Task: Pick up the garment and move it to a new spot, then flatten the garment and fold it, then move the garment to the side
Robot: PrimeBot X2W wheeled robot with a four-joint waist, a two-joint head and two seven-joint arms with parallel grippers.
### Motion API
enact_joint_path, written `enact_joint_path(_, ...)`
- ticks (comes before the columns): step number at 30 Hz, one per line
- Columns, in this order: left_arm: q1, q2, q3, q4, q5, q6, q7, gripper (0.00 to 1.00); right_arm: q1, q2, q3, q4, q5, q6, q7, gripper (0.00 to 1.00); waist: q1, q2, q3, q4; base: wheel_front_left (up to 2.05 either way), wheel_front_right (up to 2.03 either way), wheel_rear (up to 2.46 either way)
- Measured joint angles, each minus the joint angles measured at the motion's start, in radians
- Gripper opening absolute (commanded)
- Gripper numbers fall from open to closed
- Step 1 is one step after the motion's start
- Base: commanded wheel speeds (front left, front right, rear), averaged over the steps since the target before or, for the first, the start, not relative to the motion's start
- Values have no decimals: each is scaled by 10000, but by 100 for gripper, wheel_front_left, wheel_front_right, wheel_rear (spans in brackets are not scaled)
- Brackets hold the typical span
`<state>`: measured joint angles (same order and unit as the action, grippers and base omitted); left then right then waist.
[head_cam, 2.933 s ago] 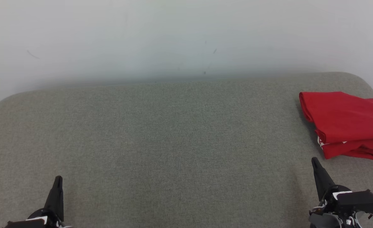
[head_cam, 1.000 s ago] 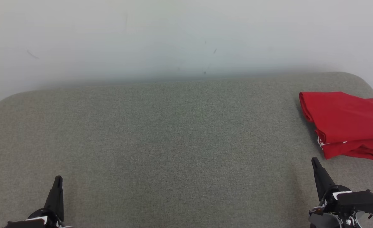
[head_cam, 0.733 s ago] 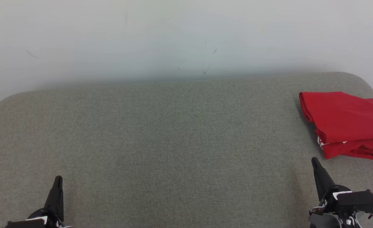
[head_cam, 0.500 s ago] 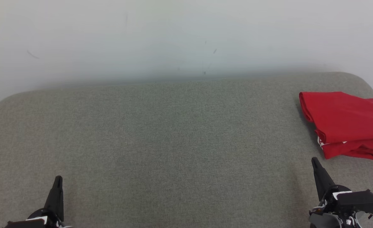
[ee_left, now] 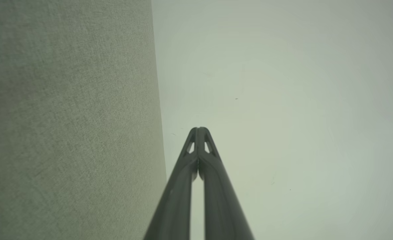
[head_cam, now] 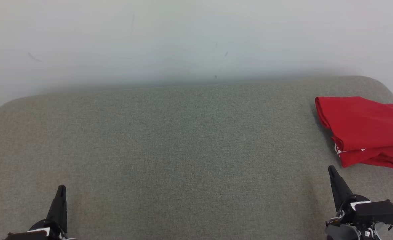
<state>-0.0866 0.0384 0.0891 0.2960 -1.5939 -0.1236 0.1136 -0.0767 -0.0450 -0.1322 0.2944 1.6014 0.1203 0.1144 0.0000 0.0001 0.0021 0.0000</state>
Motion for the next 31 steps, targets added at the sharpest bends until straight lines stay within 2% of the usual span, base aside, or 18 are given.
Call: enact_joint_path(31,0,0,0,-2,0,0,0,0,0,0,0,0,0,0,0,0,0,0,0,0,0,0,0)
